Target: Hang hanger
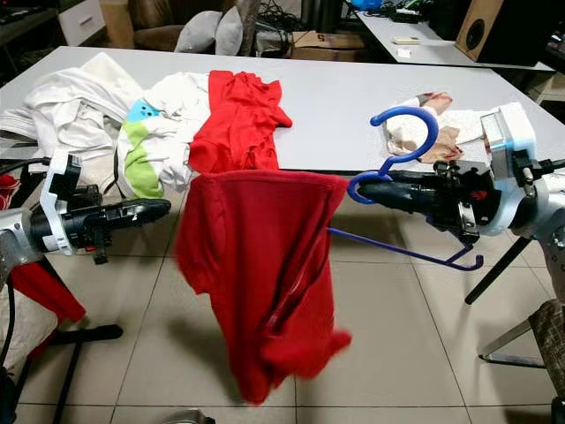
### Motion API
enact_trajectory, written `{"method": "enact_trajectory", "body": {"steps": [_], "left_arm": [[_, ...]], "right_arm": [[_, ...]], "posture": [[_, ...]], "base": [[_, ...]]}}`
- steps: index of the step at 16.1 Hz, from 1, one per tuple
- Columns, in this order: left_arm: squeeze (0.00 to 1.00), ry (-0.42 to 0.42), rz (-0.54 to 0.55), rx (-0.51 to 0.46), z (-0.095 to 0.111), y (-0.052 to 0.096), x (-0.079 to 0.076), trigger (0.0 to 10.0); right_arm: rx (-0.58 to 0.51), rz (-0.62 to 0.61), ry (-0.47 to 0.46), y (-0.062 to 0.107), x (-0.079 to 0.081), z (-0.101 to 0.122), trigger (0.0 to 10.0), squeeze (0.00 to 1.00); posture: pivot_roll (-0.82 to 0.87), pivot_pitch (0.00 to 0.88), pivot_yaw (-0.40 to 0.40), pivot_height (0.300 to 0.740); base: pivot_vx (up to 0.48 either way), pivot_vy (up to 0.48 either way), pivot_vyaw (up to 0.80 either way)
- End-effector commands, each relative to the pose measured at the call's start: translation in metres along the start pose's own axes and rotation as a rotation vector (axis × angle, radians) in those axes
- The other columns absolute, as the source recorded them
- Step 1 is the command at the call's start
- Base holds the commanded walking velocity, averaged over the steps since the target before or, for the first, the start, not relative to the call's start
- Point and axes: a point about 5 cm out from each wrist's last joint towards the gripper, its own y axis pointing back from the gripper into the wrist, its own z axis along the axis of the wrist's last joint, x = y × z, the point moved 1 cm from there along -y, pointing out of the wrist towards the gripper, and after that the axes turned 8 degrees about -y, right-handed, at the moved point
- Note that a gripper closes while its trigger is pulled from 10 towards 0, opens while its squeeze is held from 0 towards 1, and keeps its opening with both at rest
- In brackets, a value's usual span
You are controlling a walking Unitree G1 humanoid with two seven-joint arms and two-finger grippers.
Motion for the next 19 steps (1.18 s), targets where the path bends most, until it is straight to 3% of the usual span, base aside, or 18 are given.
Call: {"method": "enact_trajectory", "body": {"steps": [1,2,3,4,5,9,12,14,19], "left_arm": [[0.0,-0.018,-0.002,0.004,0.002,0.0,0.001,0.0],[0.0,-0.044,0.021,0.012,0.002,-0.006,0.001,6.8],[0.0,-0.024,-0.011,-0.013,0.003,-0.013,-0.002,10.0],[0.27,-0.023,-0.02,-0.025,0.004,-0.016,-0.003,10.0],[1.0,-0.006,-0.052,-0.043,0.003,-0.02,-0.007,10.0],[1.0,-0.012,-0.067,-0.079,0.008,-0.021,-0.007,10.0],[1.0,-0.008,-0.102,-0.122,0.014,-0.009,-0.008,10.0],[1.0,0.015,-0.154,-0.07,0.01,-0.001,-0.011,10.0],[1.0,-0.022,-0.141,-0.077,0.01,-0.017,-0.005,10.0]], "right_arm": [[-0.041,0.0,0.043,0.002,0.001,0.013,10.0,0.0],[-0.042,0.003,0.043,0.001,0.001,0.013,10.0,0.0],[-0.042,0.007,0.043,0.0,0.001,0.013,10.0,0.0],[-0.042,0.008,0.042,0.0,0.001,0.013,10.0,0.0],[-0.041,0.011,0.041,0.0,0.001,0.012,10.0,0.0],[-0.03,0.025,0.037,-0.002,0.002,0.012,10.0,0.0],[-0.025,0.027,0.036,0.0,0.002,0.012,10.0,0.0],[-0.021,0.039,0.03,0.001,0.003,0.012,10.0,0.0],[-0.025,0.079,0.016,-0.004,0.006,0.011,10.0,0.0]], "posture": [[-0.04,0.0,-0.004,0.74],[-0.04,0.0,-0.004,0.74],[-0.04,0.0,-0.004,0.74],[-0.04,0.0,-0.004,0.74],[-0.04,0.0,-0.004,0.74],[-0.05,0.0,0.003,0.74],[-0.05,0.0,-0.004,0.74],[-0.04,0.0,-0.008,0.74],[-0.04,0.0,-0.007,0.74]], "base": [[0.0,0.0,0.0],[0.0,0.0,0.0],[0.0,0.0,0.0],[0.0,0.0,0.0],[0.0,0.0,0.0],[0.0,0.0,0.0],[0.0,0.0,0.0],[0.0,0.0,0.0],[0.0,0.0,0.0]]}}
